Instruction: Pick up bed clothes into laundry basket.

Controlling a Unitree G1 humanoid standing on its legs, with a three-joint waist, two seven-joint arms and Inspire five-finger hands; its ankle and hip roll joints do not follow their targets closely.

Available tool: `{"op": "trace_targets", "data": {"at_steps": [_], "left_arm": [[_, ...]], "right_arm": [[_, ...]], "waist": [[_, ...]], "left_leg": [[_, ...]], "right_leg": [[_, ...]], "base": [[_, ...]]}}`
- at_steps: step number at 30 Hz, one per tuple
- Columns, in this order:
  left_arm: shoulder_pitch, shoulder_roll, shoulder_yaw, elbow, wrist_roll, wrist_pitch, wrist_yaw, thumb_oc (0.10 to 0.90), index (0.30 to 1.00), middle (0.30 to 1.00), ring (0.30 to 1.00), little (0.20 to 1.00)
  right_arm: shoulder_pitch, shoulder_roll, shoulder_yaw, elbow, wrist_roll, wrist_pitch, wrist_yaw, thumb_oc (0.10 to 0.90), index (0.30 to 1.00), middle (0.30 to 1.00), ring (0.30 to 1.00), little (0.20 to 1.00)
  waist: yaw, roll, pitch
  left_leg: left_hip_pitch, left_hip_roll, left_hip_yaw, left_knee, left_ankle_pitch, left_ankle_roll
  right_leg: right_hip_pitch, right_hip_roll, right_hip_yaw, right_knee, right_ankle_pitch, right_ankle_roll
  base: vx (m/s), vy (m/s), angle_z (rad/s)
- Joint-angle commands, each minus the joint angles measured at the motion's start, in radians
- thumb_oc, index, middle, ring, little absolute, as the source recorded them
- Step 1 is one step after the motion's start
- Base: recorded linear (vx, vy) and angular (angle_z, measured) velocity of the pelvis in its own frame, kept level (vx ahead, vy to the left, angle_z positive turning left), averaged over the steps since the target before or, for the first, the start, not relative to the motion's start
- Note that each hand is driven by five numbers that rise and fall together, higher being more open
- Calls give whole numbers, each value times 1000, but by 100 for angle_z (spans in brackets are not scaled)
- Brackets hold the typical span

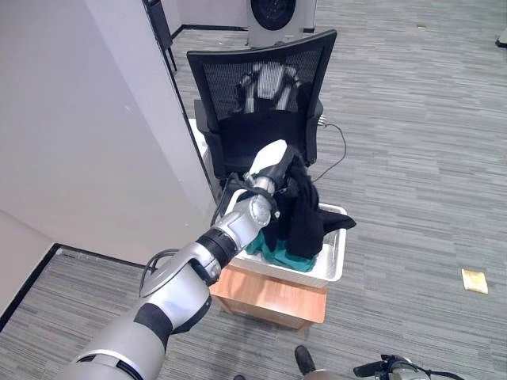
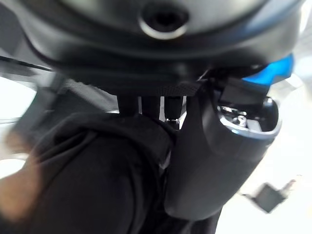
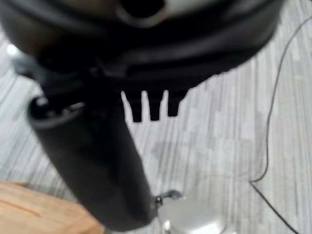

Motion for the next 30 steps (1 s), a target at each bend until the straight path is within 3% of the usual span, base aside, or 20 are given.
{"op": "trace_targets", "data": {"at_steps": [1, 4, 5, 6, 7, 13, 21, 27, 28, 30], "left_arm": [[-132, -20, 87, 157, 98, -48, 37, 400, 300, 300, 300, 300], [-111, -7, 85, 193, 119, -46, 37, 400, 300, 300, 300, 300], [-107, -1, 85, 204, 124, -48, 36, 485, 427, 427, 427, 427], [-102, 14, 80, 206, 133, -52, 35, 599, 599, 599, 599, 599], [-88, 56, 69, 216, 179, -52, 43, 800, 900, 900, 900, 900], [-4, 149, 75, 241, 252, -52, 76, 800, 900, 900, 900, 900], [-113, 181, 76, 114, 198, -87, 170, 800, 900, 900, 900, 900], [-186, 181, 99, -20, 161, -94, 257, 800, 900, 900, 900, 900], [-210, 193, 115, -143, 150, -104, 289, 800, 900, 900, 900, 900], [-211, 207, 122, -221, 160, -108, 294, 800, 900, 900, 900, 900]], "right_arm": [[29, -50, 8, 36, -21, -27, -21, 800, 900, 900, 900, 900], [30, -47, 6, 38, -24, -30, -20, 800, 900, 900, 900, 900], [33, -46, 6, 39, -25, -33, -22, 800, 900, 900, 900, 900], [40, -41, 3, 40, -26, -37, -25, 800, 900, 900, 900, 900], [45, -38, -3, 40, -27, -44, -22, 800, 900, 900, 900, 900], [26, 2, 29, 2, -59, -75, -18, 800, 900, 900, 900, 900], [16, 7, 53, -38, -73, -97, -36, 800, 900, 900, 900, 900], [29, 40, 79, -73, -70, -109, -52, 800, 900, 900, 900, 900], [61, 47, 86, -94, -74, -120, -59, 800, 900, 900, 900, 900], [71, 45, 84, -98, -72, -120, -56, 800, 900, 900, 900, 900]], "waist": [[9, -26, -46], [4, -24, -45], [1, -22, -45], [-3, -19, -43], [-7, -13, -41], [-30, 31, -39], [-57, 68, -39], [-53, 62, -40], [-51, 50, -41], [-44, 42, -43]], "left_leg": [[-24, 62, -30, 2, -37, -81], [-28, 62, -26, 2, -37, -81], [-29, 62, -25, 2, -37, -81], [-30, 61, -22, 2, -38, -80], [-35, 61, -17, 2, -38, -81], [-51, 51, 15, 2, -46, -77], [-87, 48, 28, 2, -43, -81], [-75, 54, 28, 2, -44, -80], [-54, 62, 22, 2, -45, -84], [-43, 68, 17, 2, -45, -88]], "right_leg": [[9, -7, -73, 4, -84, 46], [1, -7, -70, 4, -83, 48], [-3, -8, -69, 4, -82, 48], [-7, -8, -66, 4, -82, 49], [-15, -9, -61, 4, -79, 51], [-54, -23, -36, 4, -71, 56], [-99, -25, -20, 4, -69, 61], [-84, -16, -18, 4, -75, 57], [-56, -10, -24, 4, -83, 53], [-39, -9, -31, 4, -87, 50]], "base": [[0, 0, 0], [0, -13, -4], [0, 0, 0], [21, -27, -3], [14, -29, -5], [38, -13, -11], [33, -32, -6], [3, -6, -1], [0, 0, 0], [20, -11, 5]]}}
